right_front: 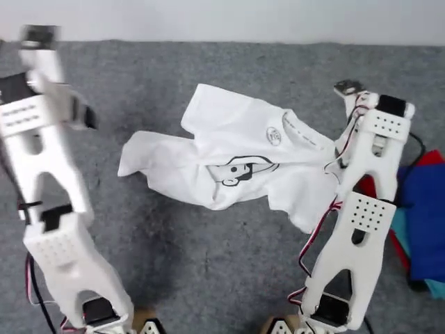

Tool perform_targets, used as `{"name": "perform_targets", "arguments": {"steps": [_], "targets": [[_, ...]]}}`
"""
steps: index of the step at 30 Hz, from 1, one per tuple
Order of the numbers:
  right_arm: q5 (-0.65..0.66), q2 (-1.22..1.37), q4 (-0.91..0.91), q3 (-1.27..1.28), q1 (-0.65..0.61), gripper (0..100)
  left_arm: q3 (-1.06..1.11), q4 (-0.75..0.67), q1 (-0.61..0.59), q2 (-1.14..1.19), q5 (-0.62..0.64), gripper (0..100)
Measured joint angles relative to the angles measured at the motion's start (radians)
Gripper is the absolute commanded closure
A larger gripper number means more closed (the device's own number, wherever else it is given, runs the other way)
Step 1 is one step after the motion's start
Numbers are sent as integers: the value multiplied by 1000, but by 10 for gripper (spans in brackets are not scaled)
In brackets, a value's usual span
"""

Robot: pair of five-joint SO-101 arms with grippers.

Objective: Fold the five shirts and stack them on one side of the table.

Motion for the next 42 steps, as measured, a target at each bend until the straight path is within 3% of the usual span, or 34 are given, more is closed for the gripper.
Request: {"name": "perform_targets", "arguments": {"steps": [4,7,12,20,27,34,42], "targets": [[0,-95,0,0,-2,716,281,0,181,-193,-2,774],[2,-133,0,0,-2,745,419,0,284,-265,74,774],[-25,-147,0,0,-2,745,517,0,328,-239,253,774],[-54,-209,0,153,-2,745,457,0,336,14,502,758],[-54,-299,0,405,-9,745,319,0,433,41,704,690],[-54,-325,0,427,-26,745,249,0,508,140,735,694],[-54,-325,0,427,-29,745,129,0,428,331,735,849]]}}
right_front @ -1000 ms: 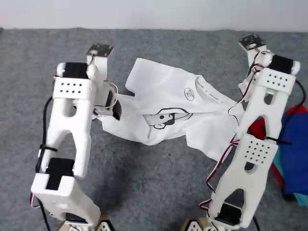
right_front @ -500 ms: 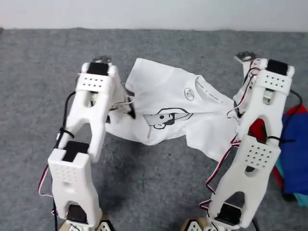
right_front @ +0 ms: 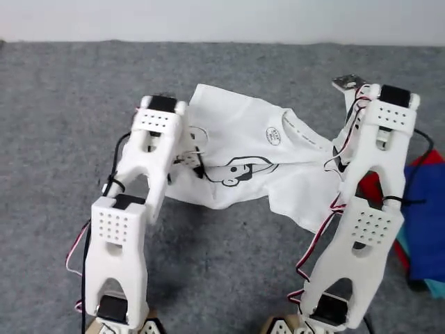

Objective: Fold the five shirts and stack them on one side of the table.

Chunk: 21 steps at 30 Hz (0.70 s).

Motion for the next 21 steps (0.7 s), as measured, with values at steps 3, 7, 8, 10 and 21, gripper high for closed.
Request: {"name": "perform_targets", "arguments": {"steps": [3,7,8,10,21], "targets": [[0,0,0,0,-5,745,-12,0,3,0,-48,938],[0,0,0,0,-20,745,-12,0,9,2,-123,987],[0,0,0,0,-21,745,-12,0,12,2,-130,987],[0,0,0,0,-25,745,-12,0,14,2,-140,987],[0,0,0,0,-29,745,87,0,-3,-190,-353,987]]}}
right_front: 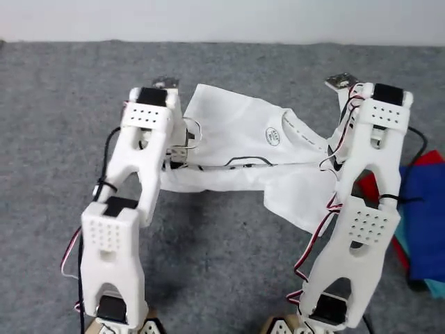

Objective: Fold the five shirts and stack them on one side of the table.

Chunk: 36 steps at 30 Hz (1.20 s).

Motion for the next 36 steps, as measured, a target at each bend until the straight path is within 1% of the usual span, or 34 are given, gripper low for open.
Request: {"name": "perform_targets", "arguments": {"steps": [5,10,13,16,19,20,24,26,29,34,36], "targets": [[0,0,0,0,2,745,275,0,-37,-192,-298,987],[0,0,0,0,12,745,606,0,-143,-315,-529,987],[0,0,0,0,11,745,755,0,-221,-338,-634,987],[0,0,0,0,11,745,819,0,-313,-342,-694,986],[0,-11,0,2,11,745,830,0,-407,-342,-735,977],[0,-23,0,2,11,745,830,0,-434,-342,-741,955],[0,-71,0,2,11,745,830,0,-500,-344,-744,782],[0,-74,0,2,11,745,830,0,-532,-344,-707,737],[0,-75,0,2,11,745,824,0,-577,-344,-641,735],[0,-75,0,2,11,745,809,0,-605,-347,-640,737],[0,-75,0,2,9,743,796,0,-624,-362,-640,759]]}}
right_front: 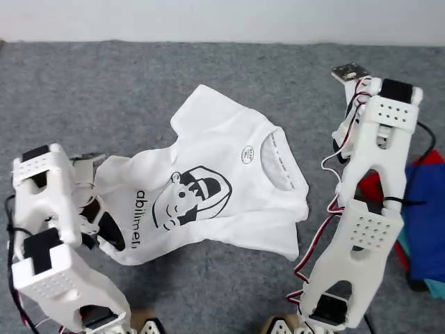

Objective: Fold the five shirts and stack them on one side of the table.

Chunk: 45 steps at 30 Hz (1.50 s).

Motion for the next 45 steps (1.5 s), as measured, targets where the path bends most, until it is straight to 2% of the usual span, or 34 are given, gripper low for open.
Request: {"name": "perform_targets", "arguments": {"steps": [4,13,18,26,31,33,38,40,45], "targets": [[38,0,-6,0,-51,743,-38,0,-68,-51,14,818],[86,2,-135,-3,-296,742,-40,0,-267,-166,77,819],[86,100,-164,-100,-330,742,-40,0,-298,-236,77,819],[144,361,-164,-390,-350,742,-40,0,-305,-365,77,819],[152,439,-161,-453,-391,748,-40,0,-305,-425,77,819],[152,457,-161,-457,-390,782,-40,0,-305,-433,77,820],[150,499,-163,-459,-388,998,-40,0,-305,-433,77,821],[150,503,-175,-459,-384,969,-40,0,-305,-433,77,821],[150,506,-221,-460,-345,991,-40,0,-305,-433,77,822]]}}
